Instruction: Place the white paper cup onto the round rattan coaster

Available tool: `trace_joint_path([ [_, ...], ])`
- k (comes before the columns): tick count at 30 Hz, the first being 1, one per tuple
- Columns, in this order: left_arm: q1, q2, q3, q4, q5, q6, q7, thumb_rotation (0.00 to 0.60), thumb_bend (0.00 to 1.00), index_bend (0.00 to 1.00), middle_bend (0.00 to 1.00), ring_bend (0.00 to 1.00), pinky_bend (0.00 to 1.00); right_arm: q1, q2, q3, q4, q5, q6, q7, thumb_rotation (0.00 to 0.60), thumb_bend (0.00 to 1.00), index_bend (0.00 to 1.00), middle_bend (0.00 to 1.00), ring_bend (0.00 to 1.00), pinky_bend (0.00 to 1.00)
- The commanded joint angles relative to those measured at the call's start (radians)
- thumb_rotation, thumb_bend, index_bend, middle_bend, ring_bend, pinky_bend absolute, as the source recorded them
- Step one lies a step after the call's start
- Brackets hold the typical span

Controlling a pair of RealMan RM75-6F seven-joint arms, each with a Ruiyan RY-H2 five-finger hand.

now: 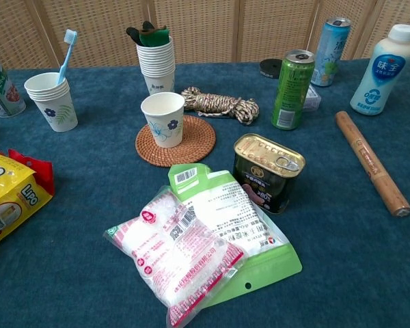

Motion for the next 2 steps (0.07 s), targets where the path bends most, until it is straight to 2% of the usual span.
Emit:
trace_joint_path([
  [1,0.002,-0.002,0.005,0.001,0.008,0.004,0.003,0.600,0.32,0.00,0.00,0.00,0.00,-0.012,0.011,-0.010,0.000,0.000,-0.026,-0.006,0.600,0.00,0.00,0.00,0.00,0.14],
  [2,0.004,-0.003,0.006,0.001,0.011,0.006,0.005,0.600,0.32,0.00,0.00,0.00,0.00,-0.015,0.012,-0.007,-0.003,0.000,-0.024,-0.015,0.600,0.00,0.00,0.00,0.00,0.12],
])
